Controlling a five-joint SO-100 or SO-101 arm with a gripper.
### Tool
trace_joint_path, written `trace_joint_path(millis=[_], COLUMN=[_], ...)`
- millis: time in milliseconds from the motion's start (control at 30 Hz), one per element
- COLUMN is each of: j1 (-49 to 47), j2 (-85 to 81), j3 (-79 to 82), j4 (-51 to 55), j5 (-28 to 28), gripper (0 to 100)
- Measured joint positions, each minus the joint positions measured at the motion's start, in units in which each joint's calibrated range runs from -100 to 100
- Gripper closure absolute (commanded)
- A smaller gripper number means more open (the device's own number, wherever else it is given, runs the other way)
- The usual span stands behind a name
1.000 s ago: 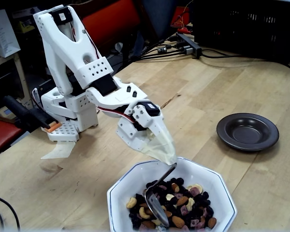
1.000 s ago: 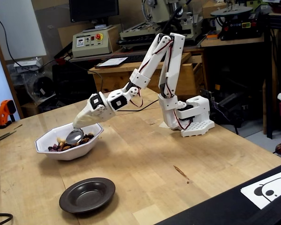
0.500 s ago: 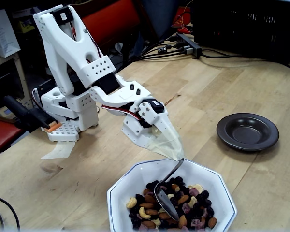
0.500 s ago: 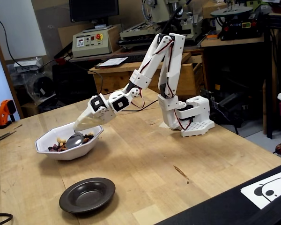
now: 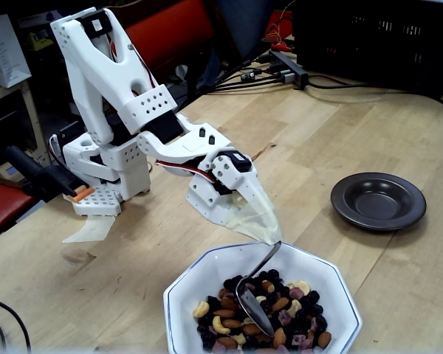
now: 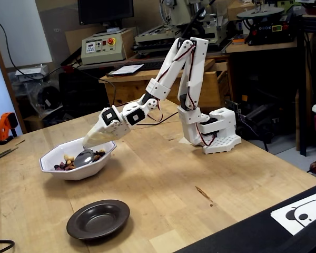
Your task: Use spoon to transfer food from the white bowl to brown plate
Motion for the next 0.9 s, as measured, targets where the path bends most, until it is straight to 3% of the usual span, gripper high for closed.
trace_joint_path(millis=[900], j1=[13.8], j2=[-3.3], j3=[0.0], j4=[0.1], j5=[0.0], gripper=[96])
